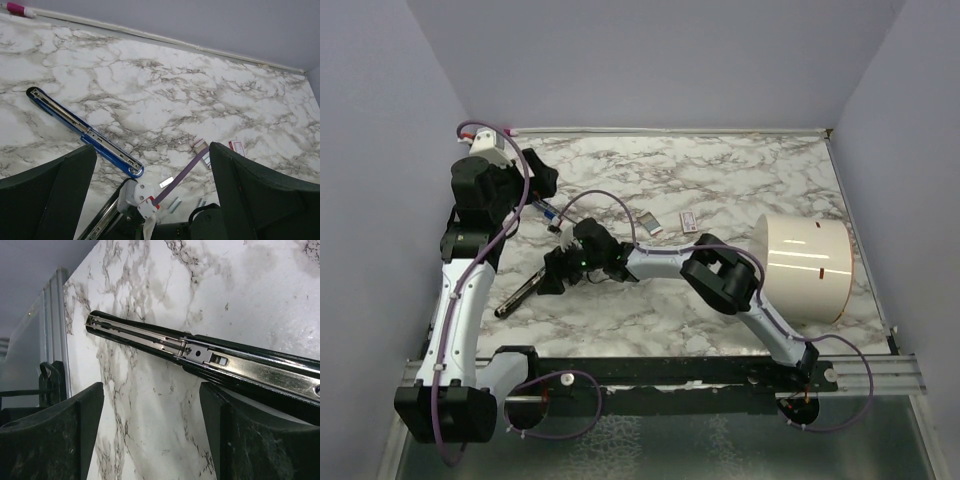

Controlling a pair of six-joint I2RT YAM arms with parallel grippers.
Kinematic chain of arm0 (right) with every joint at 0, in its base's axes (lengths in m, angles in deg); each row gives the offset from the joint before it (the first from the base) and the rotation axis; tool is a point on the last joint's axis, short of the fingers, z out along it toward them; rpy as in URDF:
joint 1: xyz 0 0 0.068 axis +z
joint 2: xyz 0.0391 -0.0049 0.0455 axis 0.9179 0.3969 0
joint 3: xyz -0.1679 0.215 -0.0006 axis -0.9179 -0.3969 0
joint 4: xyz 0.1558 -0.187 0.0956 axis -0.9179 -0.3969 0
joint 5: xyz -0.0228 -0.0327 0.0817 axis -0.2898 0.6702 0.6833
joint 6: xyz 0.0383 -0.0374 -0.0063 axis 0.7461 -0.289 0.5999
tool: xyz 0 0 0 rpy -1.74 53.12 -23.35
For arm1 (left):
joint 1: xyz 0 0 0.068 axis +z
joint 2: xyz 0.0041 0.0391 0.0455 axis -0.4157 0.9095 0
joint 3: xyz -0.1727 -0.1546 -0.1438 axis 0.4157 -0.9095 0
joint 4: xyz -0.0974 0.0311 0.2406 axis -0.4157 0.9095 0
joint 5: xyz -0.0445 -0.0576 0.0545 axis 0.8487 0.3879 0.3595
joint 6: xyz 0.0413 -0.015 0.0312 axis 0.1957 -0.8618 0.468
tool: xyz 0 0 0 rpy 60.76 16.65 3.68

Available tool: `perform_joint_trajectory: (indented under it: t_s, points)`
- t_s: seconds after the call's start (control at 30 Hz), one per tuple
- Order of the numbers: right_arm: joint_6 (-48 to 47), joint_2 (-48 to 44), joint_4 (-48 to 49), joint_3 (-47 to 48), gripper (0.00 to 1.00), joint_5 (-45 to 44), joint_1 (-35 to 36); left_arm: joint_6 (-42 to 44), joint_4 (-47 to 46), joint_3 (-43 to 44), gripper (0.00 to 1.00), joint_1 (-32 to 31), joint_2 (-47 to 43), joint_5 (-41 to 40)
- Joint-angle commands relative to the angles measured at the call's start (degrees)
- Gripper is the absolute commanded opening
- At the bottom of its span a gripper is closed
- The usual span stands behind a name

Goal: Unload the staples from the stapler

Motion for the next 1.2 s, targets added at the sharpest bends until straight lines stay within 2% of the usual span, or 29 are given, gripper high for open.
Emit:
perform_joint_trajectory:
  t_s: [0.0, 0.17, 0.27, 0.43, 0.53, 0.67, 0.73, 0.83, 1.17]
  points:
    - [0.94, -0.98, 1.18, 0.85, 0.77, -1.97, 0.35, 2.01, -2.09, 5.19, 0.99, -0.39, 1.69, -0.03]
    - [-3.69, -15.38, 0.67, -13.35, 0.81, -2.98, -2.15, 1.84, -3.46, 8.04, 0.99, -0.39, 4.01, 0.31]
    - [-8.02, -25.17, -3.08, -21.14, 0.85, -5.79, -5.62, 1.56, -4.83, 8.11, 0.99, -0.39, 5.51, 0.71]
    - [-18.48, -32.76, -13.89, -24.47, 0.92, -12.44, -11.89, 2.90, -6.97, 6.24, 0.99, -0.39, 7.20, 0.84]
    - [-23.10, -32.48, -20.98, -21.53, 0.94, -17.17, -15.16, 4.78, -7.31, 4.56, 0.99, -0.44, 7.87, -0.37]
    - [-28.58, -30.67, -24.95, -18.32, 0.96, -20.34, -17.51, 7.83, -8.12, 1.38, 0.99, -0.47, 7.81, -3.70]
    - [-31.54, -27.15, -31.31, -13.22, 0.96, -22.95, -18.05, 8.75, -9.83, -1.07, 0.99, -0.40, 8.38, -5.13]
    - [-33.90, -24.42, -35.97, -8.25, 0.97, -26.03, -19.06, 9.42, -9.07, -1.82, 0.99, -0.40, 9.55, -4.13]
    - [-33.78, -15.21, -44.38, 3.69, 0.98, -22.20, -23.00, 8.32, -9.62, -3.83, 0.99, -0.39, 8.55, -2.03]
